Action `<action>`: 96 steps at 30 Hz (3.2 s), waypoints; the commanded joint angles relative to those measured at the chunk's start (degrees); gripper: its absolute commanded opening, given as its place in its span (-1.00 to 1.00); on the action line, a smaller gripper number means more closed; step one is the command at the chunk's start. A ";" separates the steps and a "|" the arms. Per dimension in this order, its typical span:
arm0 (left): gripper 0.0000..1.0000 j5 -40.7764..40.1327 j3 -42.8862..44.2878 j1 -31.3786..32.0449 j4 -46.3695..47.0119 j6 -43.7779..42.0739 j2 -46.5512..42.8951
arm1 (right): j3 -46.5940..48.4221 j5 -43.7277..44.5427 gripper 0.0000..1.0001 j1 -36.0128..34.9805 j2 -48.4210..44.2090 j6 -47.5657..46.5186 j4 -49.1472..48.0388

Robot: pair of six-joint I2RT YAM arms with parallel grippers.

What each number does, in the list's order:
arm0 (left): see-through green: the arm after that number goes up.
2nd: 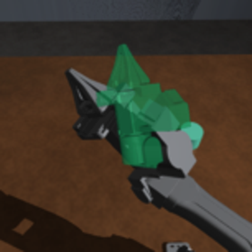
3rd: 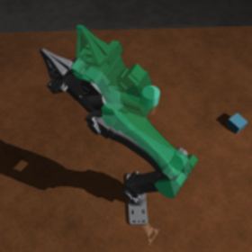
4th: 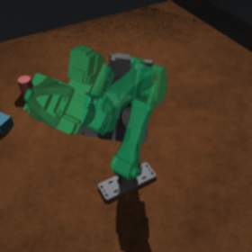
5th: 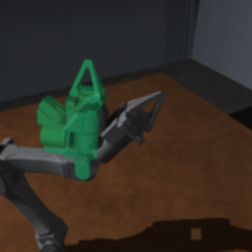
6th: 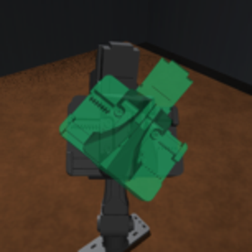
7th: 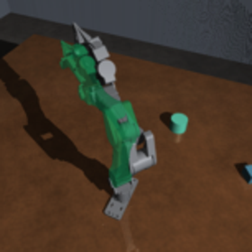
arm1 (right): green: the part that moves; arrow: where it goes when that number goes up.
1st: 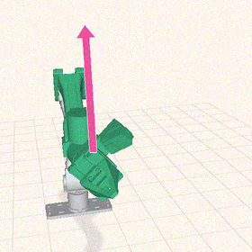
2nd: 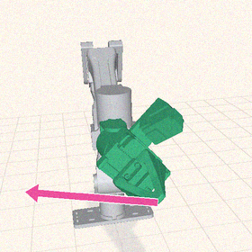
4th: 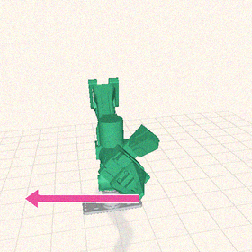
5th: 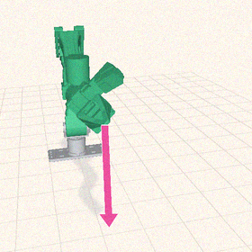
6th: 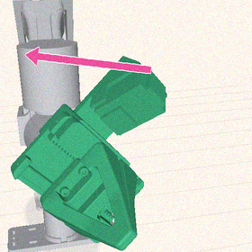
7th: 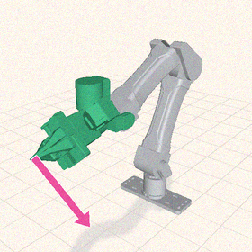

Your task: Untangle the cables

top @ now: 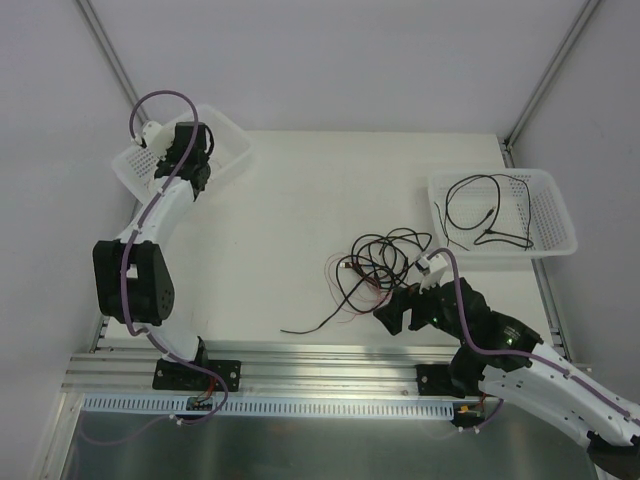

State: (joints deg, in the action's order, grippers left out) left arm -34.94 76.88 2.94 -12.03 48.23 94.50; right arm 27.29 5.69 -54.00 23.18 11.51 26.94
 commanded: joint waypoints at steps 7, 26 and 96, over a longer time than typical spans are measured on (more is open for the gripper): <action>-1.00 2.41 10.56 -2.15 -4.14 -11.40 -3.53 | 0.13 0.81 0.88 -0.23 0.20 -0.17 -0.39; -1.00 12.53 22.60 -9.17 -10.20 -12.19 -2.13 | 1.10 0.11 0.88 -0.32 2.39 -0.35 -1.27; 0.98 54.45 -32.14 14.46 -13.63 -35.04 -36.75 | 48.81 22.00 -0.99 -1.80 54.78 -5.96 3.02</action>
State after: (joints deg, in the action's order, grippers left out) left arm 18.00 45.06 17.28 -27.22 13.91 59.33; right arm 69.10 30.06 -53.28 78.50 14.20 25.26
